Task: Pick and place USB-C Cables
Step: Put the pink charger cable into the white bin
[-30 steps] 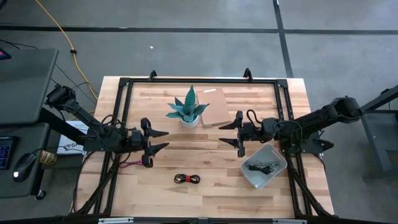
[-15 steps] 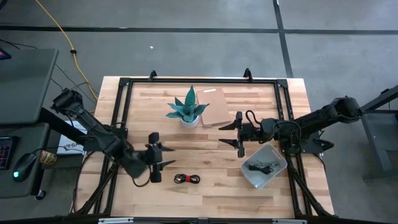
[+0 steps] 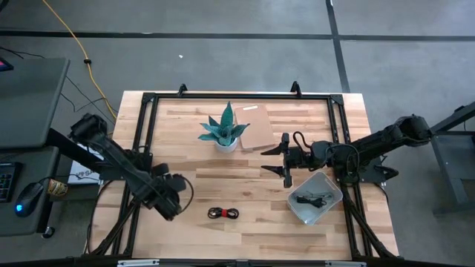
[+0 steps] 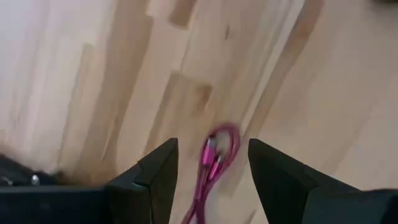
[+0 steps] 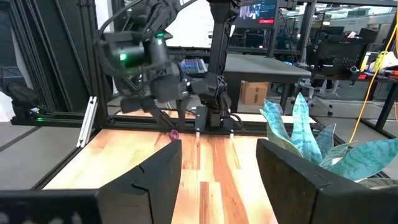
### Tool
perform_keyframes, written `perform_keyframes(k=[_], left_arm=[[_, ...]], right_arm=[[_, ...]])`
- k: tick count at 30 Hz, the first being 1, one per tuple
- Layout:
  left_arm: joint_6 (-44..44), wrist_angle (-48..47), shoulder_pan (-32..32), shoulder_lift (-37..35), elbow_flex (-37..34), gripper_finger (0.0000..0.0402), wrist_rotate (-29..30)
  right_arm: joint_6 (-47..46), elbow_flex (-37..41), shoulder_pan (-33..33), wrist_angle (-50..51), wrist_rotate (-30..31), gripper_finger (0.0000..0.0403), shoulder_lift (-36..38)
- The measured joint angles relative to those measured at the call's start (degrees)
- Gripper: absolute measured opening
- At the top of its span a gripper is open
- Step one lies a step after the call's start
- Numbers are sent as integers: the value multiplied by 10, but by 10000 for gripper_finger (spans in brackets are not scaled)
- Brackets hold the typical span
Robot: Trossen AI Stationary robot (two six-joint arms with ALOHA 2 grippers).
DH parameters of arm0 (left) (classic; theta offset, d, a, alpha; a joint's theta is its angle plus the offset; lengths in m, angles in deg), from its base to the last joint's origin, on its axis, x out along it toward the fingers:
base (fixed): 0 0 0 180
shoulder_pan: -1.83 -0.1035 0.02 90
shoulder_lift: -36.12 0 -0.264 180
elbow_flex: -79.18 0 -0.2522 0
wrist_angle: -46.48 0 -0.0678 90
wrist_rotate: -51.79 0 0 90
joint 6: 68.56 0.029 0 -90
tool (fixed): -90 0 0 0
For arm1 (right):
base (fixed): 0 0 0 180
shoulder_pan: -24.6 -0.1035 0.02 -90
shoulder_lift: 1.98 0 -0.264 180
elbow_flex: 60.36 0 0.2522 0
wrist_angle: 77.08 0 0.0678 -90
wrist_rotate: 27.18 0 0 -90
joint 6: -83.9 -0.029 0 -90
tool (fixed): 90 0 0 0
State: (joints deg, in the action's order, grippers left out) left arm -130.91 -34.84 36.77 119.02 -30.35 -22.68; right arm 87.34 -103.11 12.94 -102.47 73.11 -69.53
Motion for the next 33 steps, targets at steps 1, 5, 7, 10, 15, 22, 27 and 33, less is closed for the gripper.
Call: perform_keyframes(k=[1, 5, 7, 10, 15, 22, 27, 33], left_arm=[[0, 0, 4, 6, 0, 177, -9], [-1, 0, 17, 24, 0, 177, -41], [-1, 4, 21, 26, -6, 177, -52], [0, 29, 24, 26, -29, 177, -62], [14, 64, 25, 3, -93, 177, -63], [31, 120, 14, -69, -158, 177, -65], [38, 156, 29, -122, -180, 177, -65], [13, 178, 51, -144, -205, 177, -65]], right_arm=[[0, 0, 0, 0, 0, 199, 0], [0, 0, 0, 4, 0, 199, 0], [0, 0, 0, 4, 0, 199, 0], [0, 0, 0, 4, 0, 199, 0], [0, 0, 0, 4, 0, 199, 0], [0, 0, 0, 4, 0, 199, 0], [0, 0, 0, 4, 0, 199, 0], [0, 0, 0, 9, 0, 199, 0]])
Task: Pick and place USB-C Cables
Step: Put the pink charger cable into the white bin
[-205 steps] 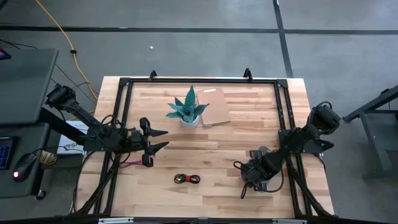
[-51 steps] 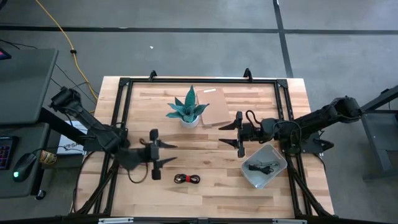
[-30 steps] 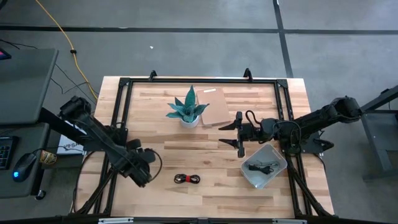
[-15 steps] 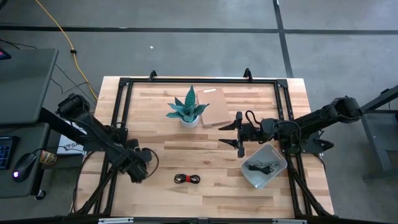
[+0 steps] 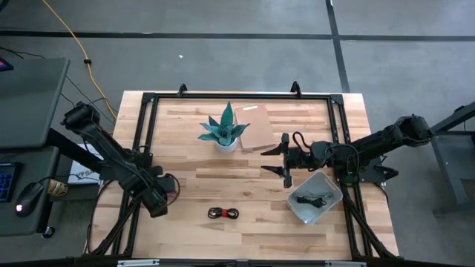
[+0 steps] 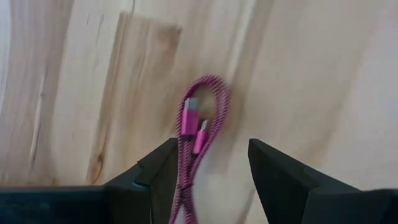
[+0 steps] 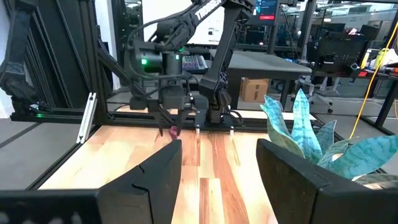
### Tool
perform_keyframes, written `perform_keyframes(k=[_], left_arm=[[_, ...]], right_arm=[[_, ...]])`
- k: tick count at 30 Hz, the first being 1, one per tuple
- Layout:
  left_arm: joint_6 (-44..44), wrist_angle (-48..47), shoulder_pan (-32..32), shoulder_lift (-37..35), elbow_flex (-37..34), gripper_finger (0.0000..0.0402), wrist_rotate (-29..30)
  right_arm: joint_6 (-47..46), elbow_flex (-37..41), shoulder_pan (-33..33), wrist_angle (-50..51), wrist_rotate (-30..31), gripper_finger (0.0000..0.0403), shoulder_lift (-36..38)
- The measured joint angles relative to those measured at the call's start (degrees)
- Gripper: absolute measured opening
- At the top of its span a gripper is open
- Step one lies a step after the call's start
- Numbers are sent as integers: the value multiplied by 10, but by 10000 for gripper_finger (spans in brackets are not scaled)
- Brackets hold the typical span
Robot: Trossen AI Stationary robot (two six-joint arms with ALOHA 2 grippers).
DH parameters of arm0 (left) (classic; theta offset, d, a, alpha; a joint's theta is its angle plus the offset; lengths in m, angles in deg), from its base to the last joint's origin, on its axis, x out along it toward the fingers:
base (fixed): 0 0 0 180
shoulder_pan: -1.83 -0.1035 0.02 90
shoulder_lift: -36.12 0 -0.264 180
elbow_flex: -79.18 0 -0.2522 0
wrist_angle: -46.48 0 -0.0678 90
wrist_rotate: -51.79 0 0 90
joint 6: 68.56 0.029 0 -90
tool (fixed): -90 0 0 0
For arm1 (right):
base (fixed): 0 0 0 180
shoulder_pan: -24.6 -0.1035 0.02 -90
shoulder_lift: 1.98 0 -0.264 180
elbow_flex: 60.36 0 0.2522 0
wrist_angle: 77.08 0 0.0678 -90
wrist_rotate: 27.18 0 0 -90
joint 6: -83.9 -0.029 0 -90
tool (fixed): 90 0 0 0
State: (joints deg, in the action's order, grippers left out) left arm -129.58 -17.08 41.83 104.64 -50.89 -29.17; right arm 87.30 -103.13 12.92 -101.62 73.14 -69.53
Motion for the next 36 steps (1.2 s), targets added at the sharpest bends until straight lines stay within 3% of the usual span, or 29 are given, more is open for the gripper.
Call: perform_keyframes(k=[15, 25, 36], left_arm=[[-33, 23, 30, 45, -36, 177, -26], [-33, 33, 40, 119, -31, 177, -38], [-37, 40, 39, 108, -35, 177, -37]], right_arm=[[-5, 0, 0, 1, 0, 199, 0], [-6, 0, 0, 9, 0, 199, 0], [-10, 0, 0, 9, 0, 199, 0]])
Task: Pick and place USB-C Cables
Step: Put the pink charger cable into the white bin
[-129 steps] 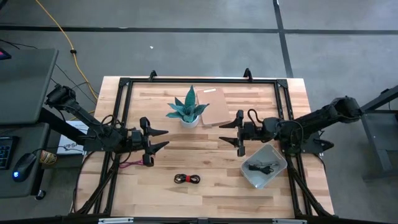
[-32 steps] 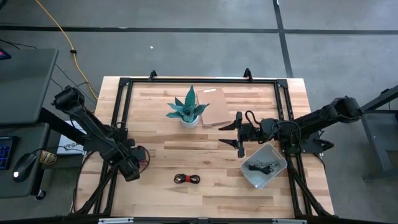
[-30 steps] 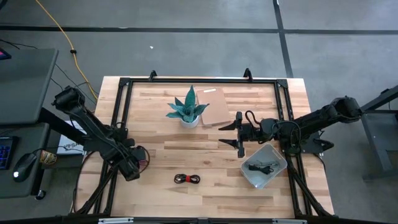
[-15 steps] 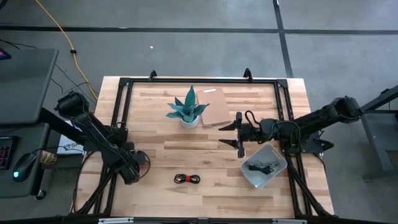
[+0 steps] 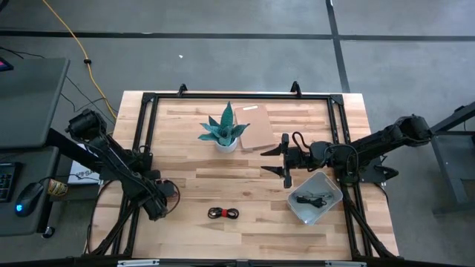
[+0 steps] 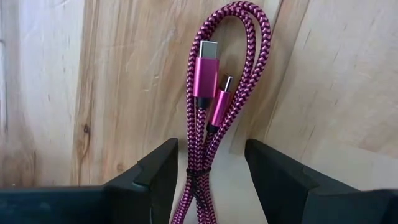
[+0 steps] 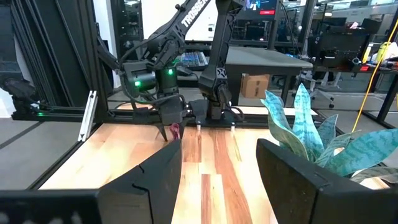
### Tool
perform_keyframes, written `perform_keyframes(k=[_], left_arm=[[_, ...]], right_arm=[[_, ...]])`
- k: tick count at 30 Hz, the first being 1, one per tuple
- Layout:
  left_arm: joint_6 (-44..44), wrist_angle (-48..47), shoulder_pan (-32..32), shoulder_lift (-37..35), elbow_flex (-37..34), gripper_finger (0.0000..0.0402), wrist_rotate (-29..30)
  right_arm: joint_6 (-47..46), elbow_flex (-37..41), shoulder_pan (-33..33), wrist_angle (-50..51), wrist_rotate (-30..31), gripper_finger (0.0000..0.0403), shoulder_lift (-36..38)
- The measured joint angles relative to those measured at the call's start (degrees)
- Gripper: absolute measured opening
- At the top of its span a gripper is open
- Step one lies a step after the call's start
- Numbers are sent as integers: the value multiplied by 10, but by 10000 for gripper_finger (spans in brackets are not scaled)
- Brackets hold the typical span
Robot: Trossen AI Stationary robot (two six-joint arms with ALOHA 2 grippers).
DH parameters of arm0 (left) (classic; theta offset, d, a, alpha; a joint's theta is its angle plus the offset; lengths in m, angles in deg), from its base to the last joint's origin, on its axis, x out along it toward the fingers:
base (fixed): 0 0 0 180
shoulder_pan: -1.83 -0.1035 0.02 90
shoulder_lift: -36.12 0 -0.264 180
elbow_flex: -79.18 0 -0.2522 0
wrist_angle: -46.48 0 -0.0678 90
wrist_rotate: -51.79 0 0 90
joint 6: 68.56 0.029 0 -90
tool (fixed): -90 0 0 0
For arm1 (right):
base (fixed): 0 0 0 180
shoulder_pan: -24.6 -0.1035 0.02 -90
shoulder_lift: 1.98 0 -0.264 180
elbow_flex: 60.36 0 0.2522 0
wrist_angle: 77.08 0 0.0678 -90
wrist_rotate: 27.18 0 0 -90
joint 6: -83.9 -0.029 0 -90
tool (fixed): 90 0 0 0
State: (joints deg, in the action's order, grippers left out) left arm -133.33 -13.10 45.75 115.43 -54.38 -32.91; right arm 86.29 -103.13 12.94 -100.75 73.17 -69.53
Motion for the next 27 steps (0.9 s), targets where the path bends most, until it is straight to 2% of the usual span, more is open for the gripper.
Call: perform_keyframes(k=[9, 14, 22, 27], left_arm=[[4, 1, 0, 0, 0, 175, 0], [9, 4, 0, 0, 0, 156, -1], [9, 8, 0, 0, 0, 104, -4], [21, 10, 0, 0, 0, 42, -6]], right_arm=[[0, 0, 0, 0, 0, 199, 0], [0, 0, 0, 0, 0, 199, 0], [0, 0, 0, 0, 0, 199, 0], [0, 0, 0, 0, 0, 199, 0]])
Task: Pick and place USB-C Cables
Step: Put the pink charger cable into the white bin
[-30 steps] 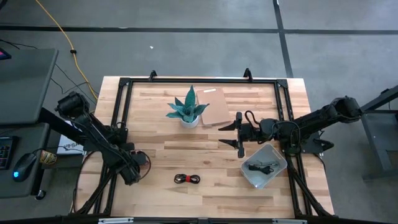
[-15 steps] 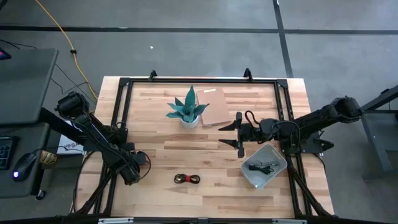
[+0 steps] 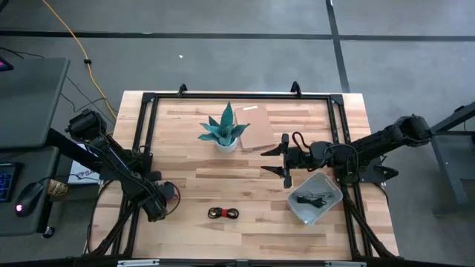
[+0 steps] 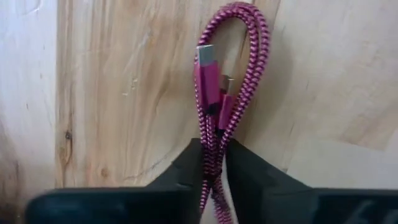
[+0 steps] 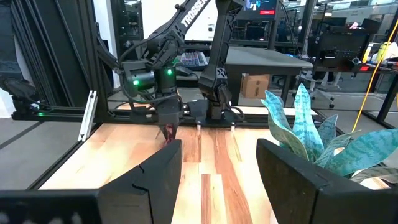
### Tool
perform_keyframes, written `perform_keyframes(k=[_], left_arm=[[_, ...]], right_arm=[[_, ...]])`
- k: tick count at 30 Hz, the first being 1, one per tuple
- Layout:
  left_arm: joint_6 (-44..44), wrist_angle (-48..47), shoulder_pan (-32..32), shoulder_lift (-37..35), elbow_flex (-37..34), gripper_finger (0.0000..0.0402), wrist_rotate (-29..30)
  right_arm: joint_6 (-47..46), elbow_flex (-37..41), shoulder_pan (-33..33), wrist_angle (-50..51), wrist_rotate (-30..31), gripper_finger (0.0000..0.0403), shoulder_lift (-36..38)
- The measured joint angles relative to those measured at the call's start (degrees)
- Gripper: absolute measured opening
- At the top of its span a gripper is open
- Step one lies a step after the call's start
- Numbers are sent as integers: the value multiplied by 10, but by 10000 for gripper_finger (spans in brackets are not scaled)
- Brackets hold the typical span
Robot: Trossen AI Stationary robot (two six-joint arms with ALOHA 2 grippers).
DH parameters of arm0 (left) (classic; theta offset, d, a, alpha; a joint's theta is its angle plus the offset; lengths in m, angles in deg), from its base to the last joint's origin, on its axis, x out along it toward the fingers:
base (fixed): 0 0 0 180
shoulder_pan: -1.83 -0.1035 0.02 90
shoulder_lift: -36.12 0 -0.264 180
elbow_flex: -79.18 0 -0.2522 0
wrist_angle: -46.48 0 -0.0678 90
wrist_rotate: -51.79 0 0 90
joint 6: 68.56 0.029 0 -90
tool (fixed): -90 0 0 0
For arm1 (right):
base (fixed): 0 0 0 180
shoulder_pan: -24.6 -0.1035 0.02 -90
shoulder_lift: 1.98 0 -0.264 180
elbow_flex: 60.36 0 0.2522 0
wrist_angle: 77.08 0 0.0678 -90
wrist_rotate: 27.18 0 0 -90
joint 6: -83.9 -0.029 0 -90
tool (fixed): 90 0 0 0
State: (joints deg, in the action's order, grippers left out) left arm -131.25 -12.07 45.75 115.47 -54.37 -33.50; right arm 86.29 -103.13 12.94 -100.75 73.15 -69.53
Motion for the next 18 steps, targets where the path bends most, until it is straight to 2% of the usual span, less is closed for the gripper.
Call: perform_keyframes(k=[3, 18], left_arm=[[13, -2, 0, 0, 0, 9, 0], [22, -8, -9, -10, 2, 1, 2]], right_arm=[[0, 0, 0, 0, 0, 199, 0], [0, 0, 0, 0, 0, 199, 0]])
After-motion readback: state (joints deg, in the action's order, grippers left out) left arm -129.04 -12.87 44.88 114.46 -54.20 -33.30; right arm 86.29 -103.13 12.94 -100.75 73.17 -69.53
